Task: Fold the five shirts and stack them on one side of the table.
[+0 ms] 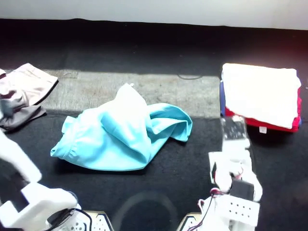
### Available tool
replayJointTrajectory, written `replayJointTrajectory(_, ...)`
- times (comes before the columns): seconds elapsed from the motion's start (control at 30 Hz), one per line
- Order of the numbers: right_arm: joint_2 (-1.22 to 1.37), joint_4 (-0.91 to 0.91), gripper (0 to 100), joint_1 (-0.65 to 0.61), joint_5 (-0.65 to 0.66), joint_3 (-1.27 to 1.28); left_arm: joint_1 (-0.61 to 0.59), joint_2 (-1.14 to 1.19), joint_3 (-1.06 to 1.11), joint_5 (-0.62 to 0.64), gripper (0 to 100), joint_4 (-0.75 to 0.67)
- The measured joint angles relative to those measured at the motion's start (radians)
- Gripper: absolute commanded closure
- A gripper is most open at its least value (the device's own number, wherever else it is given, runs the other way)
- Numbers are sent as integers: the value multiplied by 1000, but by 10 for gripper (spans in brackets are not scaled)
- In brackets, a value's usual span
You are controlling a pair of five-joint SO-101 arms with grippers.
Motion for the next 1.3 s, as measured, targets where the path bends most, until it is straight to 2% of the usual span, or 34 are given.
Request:
replayJointTrajectory(0.13, 261, 48, 885, -150, 0, -255, -163, 14, 74, -12, 780, -97)
replayJointTrajectory(0.33, 624, 61, 883, -431, -2, -574, -288, 14, 87, -12, 780, -133)
replayJointTrajectory(0.5, 898, 61, 882, -709, -155, -789, -359, 14, 87, -12, 780, -133)
replayJointTrajectory(0.67, 1229, 61, 882, -919, -298, -1083, -422, 14, 87, -12, 780, -133)
replayJointTrajectory(0.9, 1629, 193, 745, -1131, -408, -1517, -506, 14, 87, -92, 780, -133)
replayJointTrajectory(1.07, 1830, 278, 742, -1214, -431, -1766, -548, 14, 87, -118, 780, -181)
replayJointTrajectory(1.3, 2036, 287, 742, -1329, -433, -1992, -583, 14, 87, -118, 780, -201)
